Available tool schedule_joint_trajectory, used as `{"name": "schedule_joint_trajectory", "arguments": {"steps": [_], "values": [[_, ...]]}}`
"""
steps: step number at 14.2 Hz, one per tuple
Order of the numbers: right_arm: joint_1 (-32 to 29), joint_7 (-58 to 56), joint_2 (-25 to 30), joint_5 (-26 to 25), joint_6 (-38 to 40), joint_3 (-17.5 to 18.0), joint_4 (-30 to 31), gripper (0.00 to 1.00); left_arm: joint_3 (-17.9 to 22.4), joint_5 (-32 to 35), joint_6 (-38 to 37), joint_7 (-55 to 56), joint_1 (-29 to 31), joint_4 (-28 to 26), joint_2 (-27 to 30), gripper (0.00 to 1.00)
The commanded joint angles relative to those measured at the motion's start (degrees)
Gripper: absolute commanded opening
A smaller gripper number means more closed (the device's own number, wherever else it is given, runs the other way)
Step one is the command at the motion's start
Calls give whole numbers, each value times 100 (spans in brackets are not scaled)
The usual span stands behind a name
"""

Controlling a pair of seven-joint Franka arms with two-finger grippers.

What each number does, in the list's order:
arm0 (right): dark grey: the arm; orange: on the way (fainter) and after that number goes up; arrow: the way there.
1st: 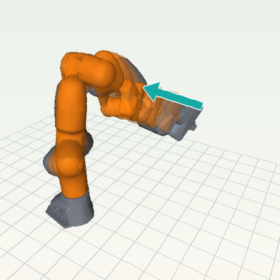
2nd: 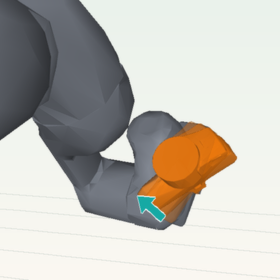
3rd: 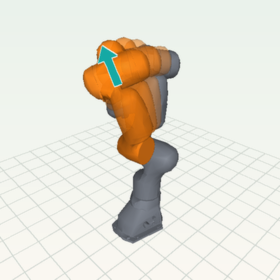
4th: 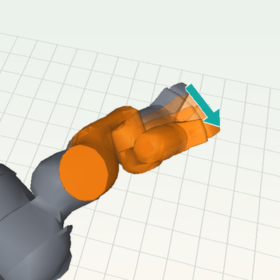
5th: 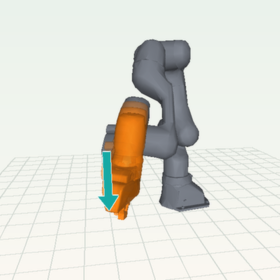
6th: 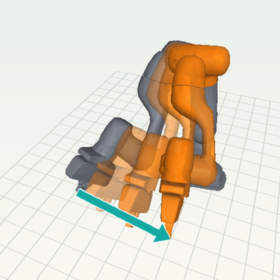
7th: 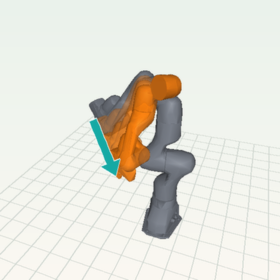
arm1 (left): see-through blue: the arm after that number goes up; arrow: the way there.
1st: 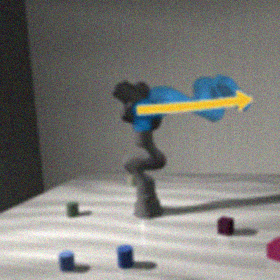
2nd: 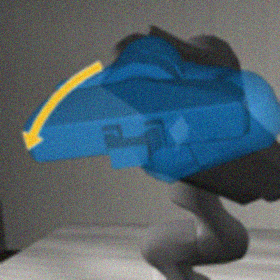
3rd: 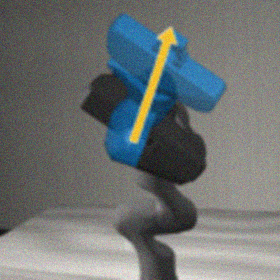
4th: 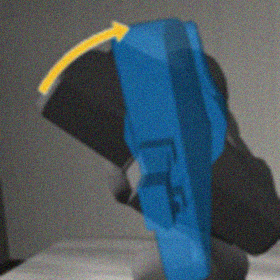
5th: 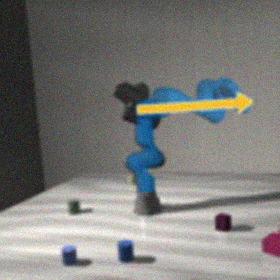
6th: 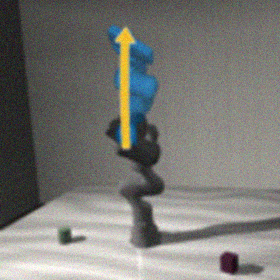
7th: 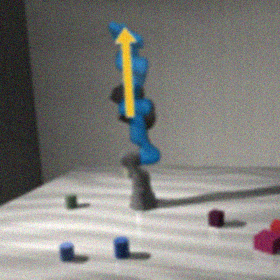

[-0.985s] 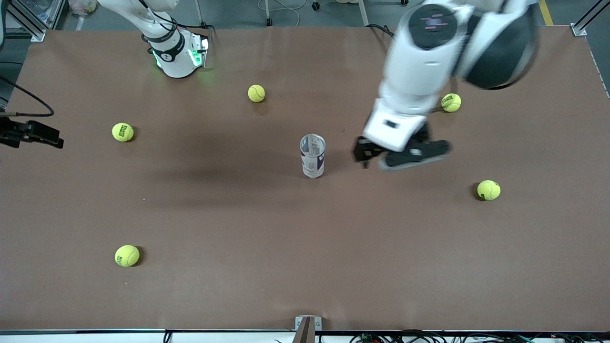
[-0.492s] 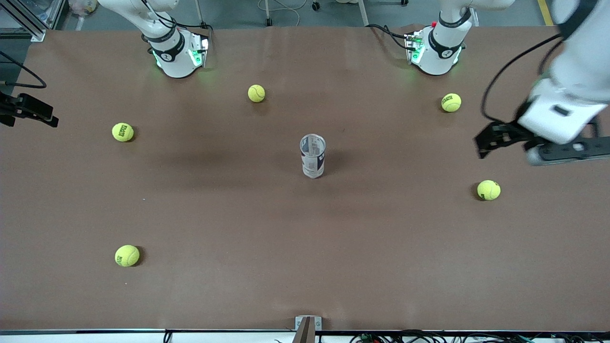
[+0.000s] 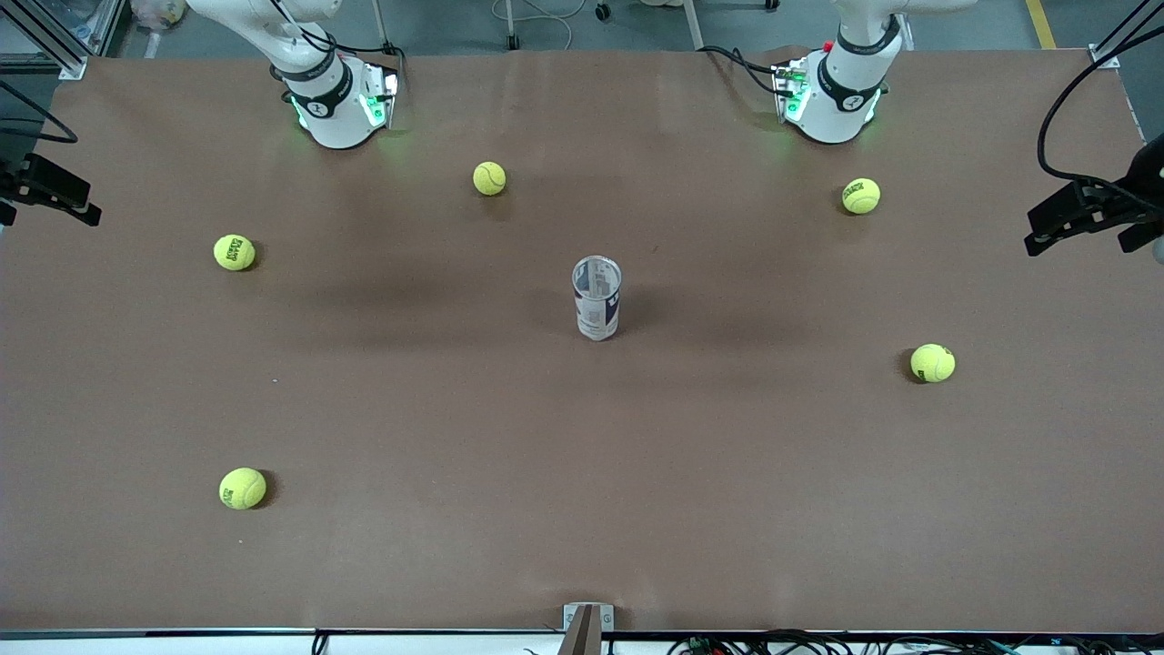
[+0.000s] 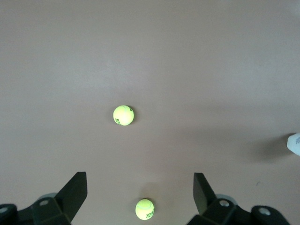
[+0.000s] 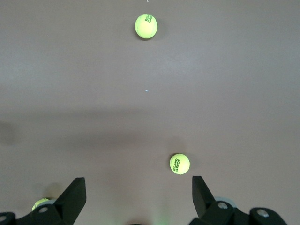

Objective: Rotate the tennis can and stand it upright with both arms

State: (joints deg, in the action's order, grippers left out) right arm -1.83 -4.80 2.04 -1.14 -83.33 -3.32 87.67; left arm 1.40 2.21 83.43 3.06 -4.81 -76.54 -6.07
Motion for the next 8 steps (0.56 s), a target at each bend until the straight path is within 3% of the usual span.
{"name": "schedule_joint_trajectory", "arguments": {"steps": [1, 3, 8], "values": [[42, -56, 244, 61, -113, -11, 303, 100, -26, -351, -46, -77, -3, -54, 18, 100], [51, -56, 244, 61, -113, -11, 303, 100, 9, -1036, -20, -86, 93, -54, -9, 100], [78, -21, 244, 105, -69, -19, 303, 100, 0, -793, -11, 28, 138, -27, -79, 100]]}}
